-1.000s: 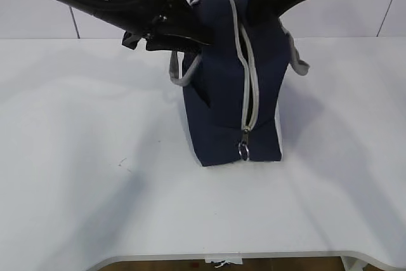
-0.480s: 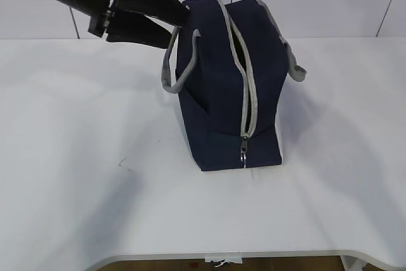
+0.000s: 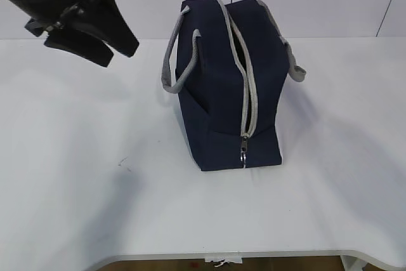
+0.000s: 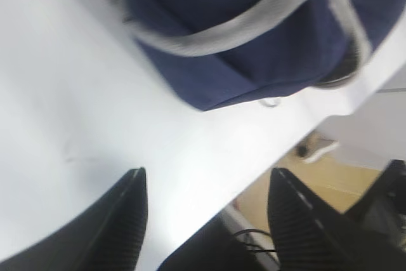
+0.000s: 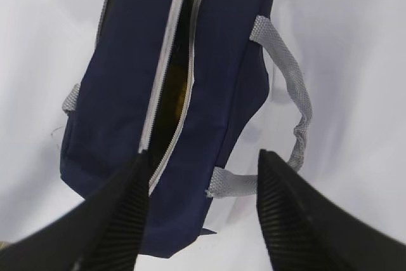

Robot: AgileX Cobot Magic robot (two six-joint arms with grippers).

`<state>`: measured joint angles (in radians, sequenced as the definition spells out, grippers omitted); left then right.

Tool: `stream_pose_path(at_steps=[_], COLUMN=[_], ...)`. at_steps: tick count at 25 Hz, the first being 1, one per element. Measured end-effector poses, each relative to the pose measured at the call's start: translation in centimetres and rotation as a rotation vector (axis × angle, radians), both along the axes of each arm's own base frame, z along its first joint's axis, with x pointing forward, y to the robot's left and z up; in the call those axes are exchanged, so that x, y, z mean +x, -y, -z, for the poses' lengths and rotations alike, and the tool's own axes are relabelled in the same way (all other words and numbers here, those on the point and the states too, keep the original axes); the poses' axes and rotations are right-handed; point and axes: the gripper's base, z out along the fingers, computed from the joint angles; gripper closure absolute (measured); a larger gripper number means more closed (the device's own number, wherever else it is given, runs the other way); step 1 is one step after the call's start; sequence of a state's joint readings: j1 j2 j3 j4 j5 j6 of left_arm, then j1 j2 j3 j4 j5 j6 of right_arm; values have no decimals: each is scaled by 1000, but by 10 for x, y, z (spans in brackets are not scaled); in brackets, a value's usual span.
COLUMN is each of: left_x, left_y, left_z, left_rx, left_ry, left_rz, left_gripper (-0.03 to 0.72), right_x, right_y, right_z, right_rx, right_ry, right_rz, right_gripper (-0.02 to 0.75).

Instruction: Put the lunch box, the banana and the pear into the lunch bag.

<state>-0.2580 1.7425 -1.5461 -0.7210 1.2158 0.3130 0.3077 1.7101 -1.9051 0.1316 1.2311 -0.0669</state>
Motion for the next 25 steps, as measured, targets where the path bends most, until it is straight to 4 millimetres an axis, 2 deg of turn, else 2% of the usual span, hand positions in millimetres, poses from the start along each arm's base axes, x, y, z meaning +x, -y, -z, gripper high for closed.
stream_pose_path(at_steps=[3, 8, 10, 13, 16, 21, 25], left_x=[-6, -14, -15, -16, -16, -16, -16], left_y=[-11, -21, -21, -22, -22, -22, -21], left_z=[-6, -17, -19, -19, -19, -19, -19], left_rx=[115, 192, 196, 197, 197, 196, 193], left_ry=[23, 60, 62, 63, 59, 56, 53], left_rz=[-41, -73, -73, -74, -76, -80, -82], left_gripper=[233, 233, 233, 235, 249, 253, 253], right_x=[-17, -54, -73, -88, -91, -85, -82], right_y=[6, 21, 28, 34, 36, 35, 28], right_z=[9, 34, 51, 74, 90, 97, 94], right_rx=[16, 40, 51, 55, 45, 44, 1], right_ry=[88, 279, 348, 386, 373, 391, 556], right_rz=[1, 4, 18, 32, 36, 41, -32], right_gripper=[311, 311, 310, 310, 309, 309, 309])
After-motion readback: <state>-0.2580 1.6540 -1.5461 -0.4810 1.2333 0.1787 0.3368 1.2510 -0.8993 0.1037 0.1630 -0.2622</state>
